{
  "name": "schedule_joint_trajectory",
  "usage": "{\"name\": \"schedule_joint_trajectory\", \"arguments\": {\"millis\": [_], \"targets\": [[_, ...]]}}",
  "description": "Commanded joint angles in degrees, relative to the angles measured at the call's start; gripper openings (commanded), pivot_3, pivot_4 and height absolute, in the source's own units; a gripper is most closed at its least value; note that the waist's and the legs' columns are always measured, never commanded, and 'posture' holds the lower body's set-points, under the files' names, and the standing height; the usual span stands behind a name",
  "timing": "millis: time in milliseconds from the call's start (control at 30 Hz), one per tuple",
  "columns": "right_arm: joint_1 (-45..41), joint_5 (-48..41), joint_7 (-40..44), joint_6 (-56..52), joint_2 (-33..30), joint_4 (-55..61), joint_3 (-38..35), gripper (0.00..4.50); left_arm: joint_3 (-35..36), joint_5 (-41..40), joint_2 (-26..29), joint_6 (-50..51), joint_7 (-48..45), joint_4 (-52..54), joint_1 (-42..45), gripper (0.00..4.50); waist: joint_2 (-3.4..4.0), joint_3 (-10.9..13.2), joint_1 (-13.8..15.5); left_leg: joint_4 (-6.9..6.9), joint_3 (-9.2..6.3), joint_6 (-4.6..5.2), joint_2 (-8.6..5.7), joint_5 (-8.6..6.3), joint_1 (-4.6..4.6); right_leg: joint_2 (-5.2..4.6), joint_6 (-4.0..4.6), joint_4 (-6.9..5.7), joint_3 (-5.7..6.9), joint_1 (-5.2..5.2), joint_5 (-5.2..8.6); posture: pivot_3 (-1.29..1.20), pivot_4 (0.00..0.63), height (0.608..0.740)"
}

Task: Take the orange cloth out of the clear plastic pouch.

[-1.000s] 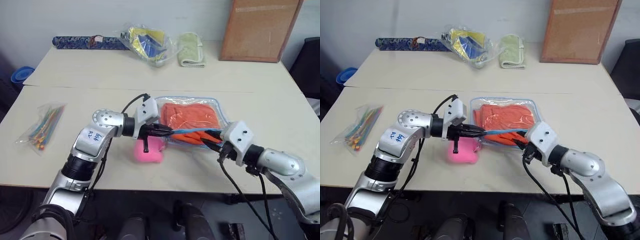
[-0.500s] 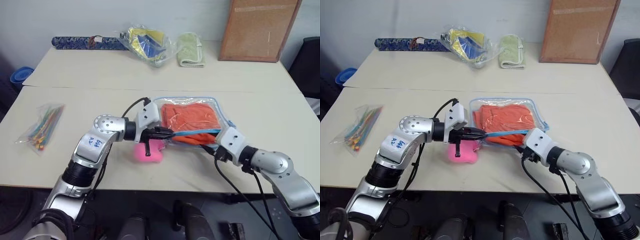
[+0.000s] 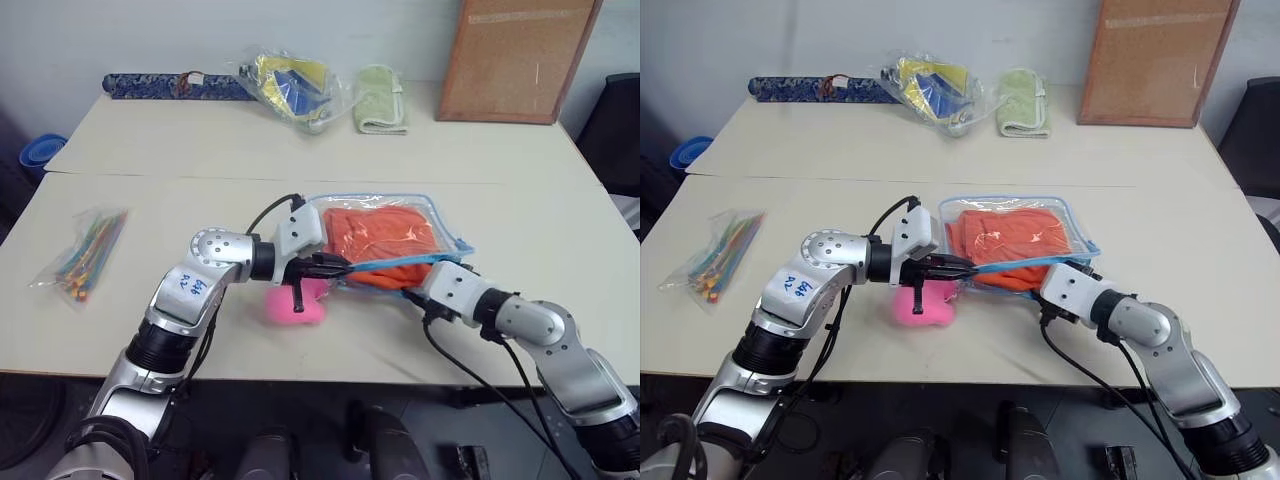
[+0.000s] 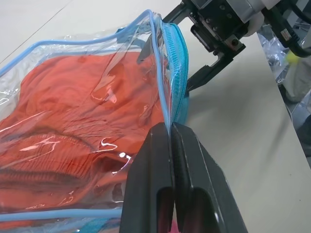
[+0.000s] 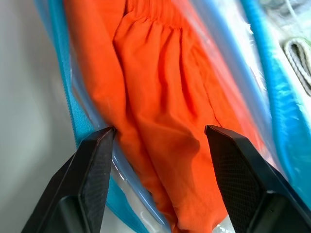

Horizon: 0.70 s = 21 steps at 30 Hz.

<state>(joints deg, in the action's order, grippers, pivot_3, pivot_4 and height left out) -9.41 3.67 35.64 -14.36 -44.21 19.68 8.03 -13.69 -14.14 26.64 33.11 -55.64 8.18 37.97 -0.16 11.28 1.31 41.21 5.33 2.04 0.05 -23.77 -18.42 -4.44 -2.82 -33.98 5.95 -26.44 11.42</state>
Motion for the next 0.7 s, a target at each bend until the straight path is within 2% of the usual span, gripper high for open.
{"name": "schedule_joint_trajectory", "arguments": {"millis": [33, 300, 467, 600, 700], "targets": [[-0.76, 2.4, 0.76, 2.91, -0.23, -0.06, 0.72, 3.07, 0.19, -0.37, -0.17, -1.24, 0.17, 1.35, 1.15, 0.0, 0.0, 0.0, -0.01, 0.0, 0.0, 0.0, 0.0, 0.0, 0.0, 0.0, 0.0, 0.01, 0.0, 0.0, 0.0, 0.0, 0.15, 0.74], [-2.91, 8.44, 1.94, 7.95, -0.5, -4.05, 3.38, 3.07, -0.02, -0.46, -0.25, -1.7, 0.16, 1.27, 1.38, 0.0, 0.0, 0.0, -0.1, 0.0, 0.0, -0.02, 0.01, 0.01, 0.01, 0.0, 0.0, 0.0, -0.01, 0.01, 0.0, 0.0, 0.15, 0.74], [-6.92, 9.17, 0.89, 7.34, 3.43, -7.89, 3.93, 3.07, -0.04, -0.59, -0.3, -1.55, 0.22, 1.5, 1.3, 0.0, 0.0, 0.0, -0.14, 0.0, 0.01, -0.03, 0.01, 0.01, 0.03, -0.01, 0.0, 0.0, -0.01, 0.03, 0.0, 0.0, 0.15, 0.74], [-9.73, 5.46, 1.86, 3.99, 7.69, -9.57, 2.71, 3.07, 0.09, -0.58, 0.19, -1.78, -0.11, 1.34, 0.84, 0.0, 0.0, 0.0, -0.17, 0.0, 0.0, -0.04, 0.03, 0.02, 0.01, -0.01, 0.0, 0.0, 0.0, 0.01, 0.0, 0.0, 0.15, 0.74], [-11.66, 8.66, 3.07, 5.25, 6.92, -13.27, 5.17, 3.07, 0.12, -0.33, 0.61, -2.36, -0.35, 0.91, 0.56, 0.0, 0.01, 0.01, -0.21, 0.0, 0.01, -0.04, 0.03, 0.02, 0.02, -0.01, 0.0, -0.01, 0.0, 0.01, 0.0, 0.0, 0.15, 0.74]]}}
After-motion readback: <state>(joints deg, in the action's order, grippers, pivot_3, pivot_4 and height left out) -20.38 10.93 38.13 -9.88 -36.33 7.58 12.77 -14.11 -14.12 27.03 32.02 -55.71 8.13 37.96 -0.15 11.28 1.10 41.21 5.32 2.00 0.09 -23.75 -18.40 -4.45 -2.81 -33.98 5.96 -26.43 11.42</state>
